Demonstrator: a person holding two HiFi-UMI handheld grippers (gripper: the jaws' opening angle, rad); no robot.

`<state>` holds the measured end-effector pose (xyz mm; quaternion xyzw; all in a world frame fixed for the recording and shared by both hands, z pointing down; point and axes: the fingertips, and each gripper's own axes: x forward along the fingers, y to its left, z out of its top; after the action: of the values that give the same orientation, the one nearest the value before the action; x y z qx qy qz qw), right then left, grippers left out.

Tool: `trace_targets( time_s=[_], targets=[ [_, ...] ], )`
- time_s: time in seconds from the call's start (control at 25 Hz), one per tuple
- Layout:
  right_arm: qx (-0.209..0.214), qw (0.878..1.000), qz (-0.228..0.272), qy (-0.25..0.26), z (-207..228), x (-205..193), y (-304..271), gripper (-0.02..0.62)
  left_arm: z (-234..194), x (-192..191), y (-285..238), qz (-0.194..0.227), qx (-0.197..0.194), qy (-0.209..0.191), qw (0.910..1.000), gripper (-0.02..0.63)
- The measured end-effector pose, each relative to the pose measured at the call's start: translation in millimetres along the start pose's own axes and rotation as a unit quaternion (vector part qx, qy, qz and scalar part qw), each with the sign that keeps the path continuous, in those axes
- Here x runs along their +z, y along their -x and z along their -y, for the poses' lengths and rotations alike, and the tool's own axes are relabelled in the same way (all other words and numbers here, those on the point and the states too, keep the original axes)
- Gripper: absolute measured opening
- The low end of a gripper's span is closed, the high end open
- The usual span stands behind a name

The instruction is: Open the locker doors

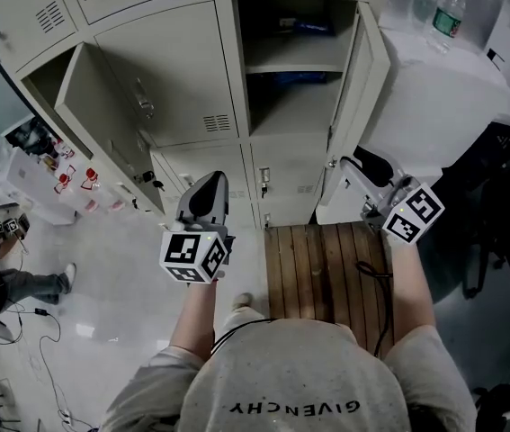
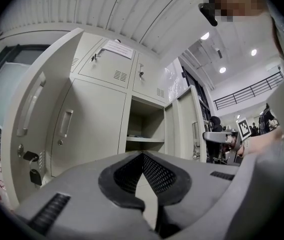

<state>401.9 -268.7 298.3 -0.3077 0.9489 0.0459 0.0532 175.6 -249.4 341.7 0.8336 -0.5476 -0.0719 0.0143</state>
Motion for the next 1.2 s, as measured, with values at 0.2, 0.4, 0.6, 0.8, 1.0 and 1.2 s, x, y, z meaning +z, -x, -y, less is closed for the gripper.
trace_targets(
  time_s=[0.2,0.4,0.6,0.8,1.0,1.2],
  targets=[
    [-0.013,1.0,0.003,0.007,6,2,15,0.132,2,1,1,0.001,0.0,-0.001,1.0,-0.002],
    [-0.042,0.999,-0.004,0.021,12,5,31,0.129,5,3,0,0.003,-0.005,-0.001,1.0,-0.002],
    [-0.084,0.996,0.002,0.017,23,7,53,0.118,10,5,-4,0.004,-0.013,-0.001,0.9999,-0.002],
    [-0.133,0.991,0.007,0.016,37,9,73,0.116,14,5,-7,0.004,-0.02,-0.002,0.9998,-0.002],
    [-0.205,0.977,-0.006,0.05,48,10,90,0.104,17,3,-9,0.002,-0.026,-0.002,0.9997,-0.002],
    [-0.275,0.96,-0.004,0.05,68,9,111,0.071,21,4,-10,0.002,-0.031,-0.002,0.9995,-0.002]
  ],
)
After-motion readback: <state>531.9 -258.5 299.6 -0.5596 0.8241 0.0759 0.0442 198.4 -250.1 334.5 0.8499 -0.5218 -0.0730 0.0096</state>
